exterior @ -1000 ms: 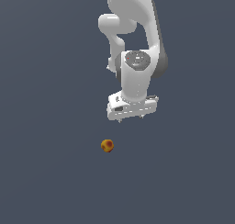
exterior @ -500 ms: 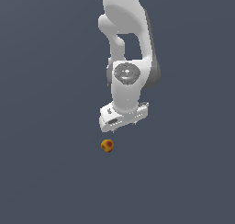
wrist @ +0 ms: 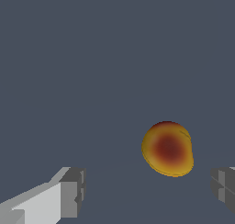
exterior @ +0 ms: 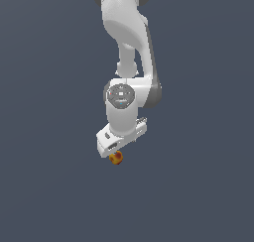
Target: Pick up the object and move it to a goal position.
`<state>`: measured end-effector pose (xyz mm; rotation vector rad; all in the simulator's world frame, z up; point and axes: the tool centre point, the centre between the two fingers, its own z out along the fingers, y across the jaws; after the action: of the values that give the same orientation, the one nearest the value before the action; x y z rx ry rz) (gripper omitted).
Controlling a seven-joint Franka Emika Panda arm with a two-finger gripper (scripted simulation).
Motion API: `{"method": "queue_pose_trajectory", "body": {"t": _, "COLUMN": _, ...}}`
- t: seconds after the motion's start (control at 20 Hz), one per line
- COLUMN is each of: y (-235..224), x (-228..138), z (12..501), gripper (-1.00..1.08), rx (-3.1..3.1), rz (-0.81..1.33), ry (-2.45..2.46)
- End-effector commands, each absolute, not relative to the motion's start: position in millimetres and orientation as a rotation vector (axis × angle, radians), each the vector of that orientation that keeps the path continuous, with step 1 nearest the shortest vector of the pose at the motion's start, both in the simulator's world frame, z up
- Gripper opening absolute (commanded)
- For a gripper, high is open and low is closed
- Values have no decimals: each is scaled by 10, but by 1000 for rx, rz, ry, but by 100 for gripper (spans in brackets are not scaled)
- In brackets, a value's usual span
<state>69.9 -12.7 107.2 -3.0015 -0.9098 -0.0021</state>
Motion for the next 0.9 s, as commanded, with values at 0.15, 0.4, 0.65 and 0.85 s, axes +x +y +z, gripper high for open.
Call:
{"method": "queue_pose_trajectory", "body": {"t": 0.15, "y": -315, "x": 807, "z": 950, "gripper": 100, "rx": -2960, "rz": -1, "ry": -1047}}
{"method": "queue_pose_trajectory", "body": {"t": 0.4, "y": -427, "x": 861, "z": 878, "gripper": 100, "rx": -2933, "rz": 0, "ry": -1122}}
{"method": "queue_pose_trajectory", "body": {"t": 0.65, "y": -481, "x": 886, "z": 843, "gripper": 100, "rx": -2920, "rz": 0, "ry": -1158}}
{"method": "queue_pose_trajectory", "body": {"t": 0.85, "y": -484, "x": 883, "z": 838, "gripper": 100, "rx": -2921, "rz": 1, "ry": -1155}}
